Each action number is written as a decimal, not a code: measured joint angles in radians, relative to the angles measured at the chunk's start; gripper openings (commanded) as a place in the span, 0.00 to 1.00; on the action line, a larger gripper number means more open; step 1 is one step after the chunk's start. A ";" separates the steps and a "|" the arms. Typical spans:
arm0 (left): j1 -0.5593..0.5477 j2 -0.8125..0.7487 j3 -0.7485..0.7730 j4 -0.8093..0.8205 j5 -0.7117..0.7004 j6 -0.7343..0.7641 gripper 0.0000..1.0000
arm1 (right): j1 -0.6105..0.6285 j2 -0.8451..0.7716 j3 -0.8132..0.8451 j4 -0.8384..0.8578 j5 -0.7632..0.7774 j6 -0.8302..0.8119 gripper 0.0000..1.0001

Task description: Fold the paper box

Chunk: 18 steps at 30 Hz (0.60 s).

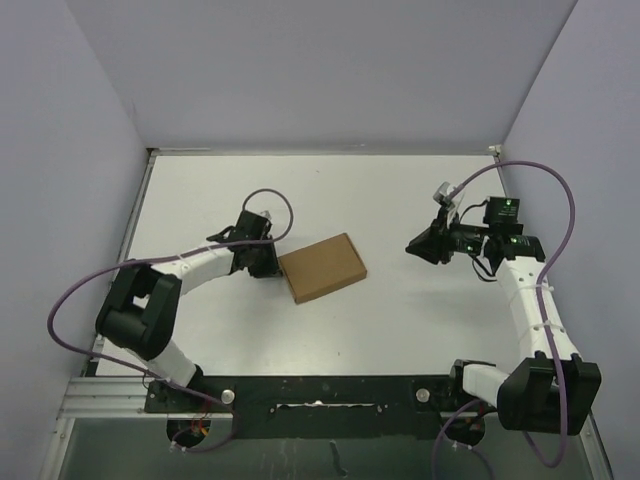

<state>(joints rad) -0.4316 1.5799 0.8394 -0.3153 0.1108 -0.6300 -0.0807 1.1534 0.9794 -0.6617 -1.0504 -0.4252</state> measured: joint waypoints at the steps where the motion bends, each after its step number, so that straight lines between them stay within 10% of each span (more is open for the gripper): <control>1: -0.013 0.029 0.040 0.014 0.002 0.007 0.10 | -0.008 0.000 0.000 0.003 0.000 0.003 0.23; 10: -0.038 0.167 0.261 0.108 0.075 0.101 0.22 | -0.045 -0.003 0.039 -0.048 0.000 -0.023 0.43; 16: 0.071 0.029 0.313 0.080 0.097 0.209 0.96 | -0.045 0.041 0.306 -0.202 0.026 -0.119 0.89; 18: 0.105 -0.105 0.337 0.064 0.083 0.241 0.98 | -0.048 0.043 0.406 -0.219 0.049 -0.121 0.99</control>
<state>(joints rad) -0.3264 1.4750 1.1767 -0.2512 0.1936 -0.3893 -0.1287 1.1961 1.3857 -0.8806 -1.0012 -0.5461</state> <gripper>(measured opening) 0.910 0.857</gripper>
